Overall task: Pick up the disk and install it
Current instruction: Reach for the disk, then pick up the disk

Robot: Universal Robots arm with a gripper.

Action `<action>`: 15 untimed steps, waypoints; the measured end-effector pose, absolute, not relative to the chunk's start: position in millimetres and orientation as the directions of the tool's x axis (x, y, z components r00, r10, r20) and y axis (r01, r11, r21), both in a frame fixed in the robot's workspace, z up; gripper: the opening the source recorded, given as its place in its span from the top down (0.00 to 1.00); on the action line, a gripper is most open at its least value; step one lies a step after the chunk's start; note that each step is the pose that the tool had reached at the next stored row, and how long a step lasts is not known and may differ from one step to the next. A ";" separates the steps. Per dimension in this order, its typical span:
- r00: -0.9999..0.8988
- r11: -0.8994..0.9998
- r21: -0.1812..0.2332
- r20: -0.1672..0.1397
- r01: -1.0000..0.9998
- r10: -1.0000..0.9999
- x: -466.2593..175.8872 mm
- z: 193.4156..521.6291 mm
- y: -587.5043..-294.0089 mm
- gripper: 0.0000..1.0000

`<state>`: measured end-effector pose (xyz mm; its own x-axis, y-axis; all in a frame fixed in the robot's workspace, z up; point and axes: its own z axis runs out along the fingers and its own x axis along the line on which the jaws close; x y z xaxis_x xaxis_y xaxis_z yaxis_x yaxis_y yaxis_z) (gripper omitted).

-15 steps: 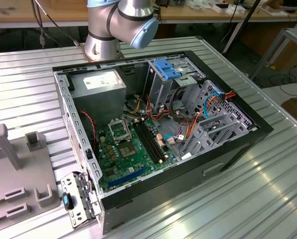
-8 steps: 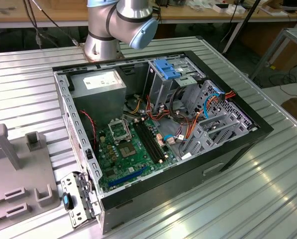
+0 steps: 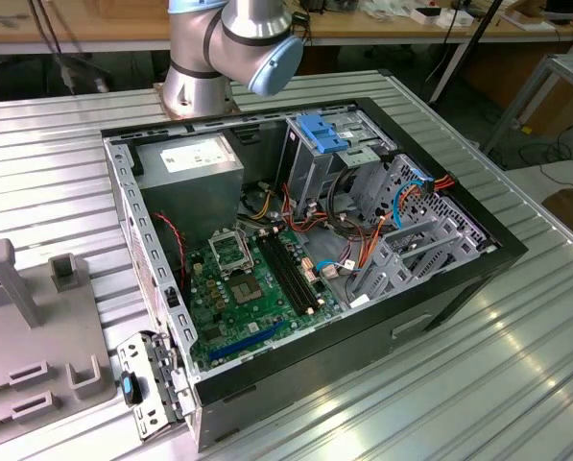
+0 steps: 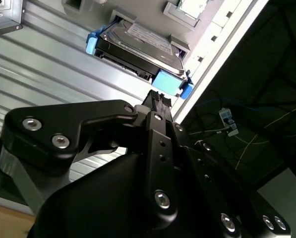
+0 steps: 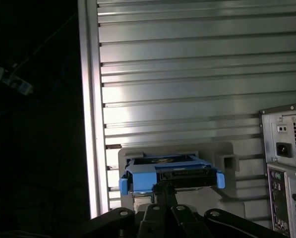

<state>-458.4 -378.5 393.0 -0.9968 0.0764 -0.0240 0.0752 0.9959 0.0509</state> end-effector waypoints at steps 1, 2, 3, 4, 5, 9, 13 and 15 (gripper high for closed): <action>-0.997 0.996 0.051 -0.024 0.075 0.076 -458.3 393.0 -378.5 0.89; -0.997 0.996 0.051 -0.024 0.075 0.076 -458.3 392.9 -378.5 0.89; -0.997 0.996 0.051 -0.024 0.075 0.076 -458.3 393.0 -378.5 0.89; -0.997 0.996 0.051 -0.024 0.075 0.076 -458.3 393.0 -378.5 0.89; -0.997 0.996 0.051 -0.024 0.075 0.076 -458.4 393.0 -378.5 0.89; -0.997 0.996 0.051 -0.024 0.074 0.076 -458.4 393.0 -378.5 0.89; -0.997 0.996 0.051 -0.024 0.074 0.075 -458.4 393.0 -378.5 0.89; -0.998 0.997 0.051 -0.024 0.055 0.057 -458.5 393.0 -378.4 0.89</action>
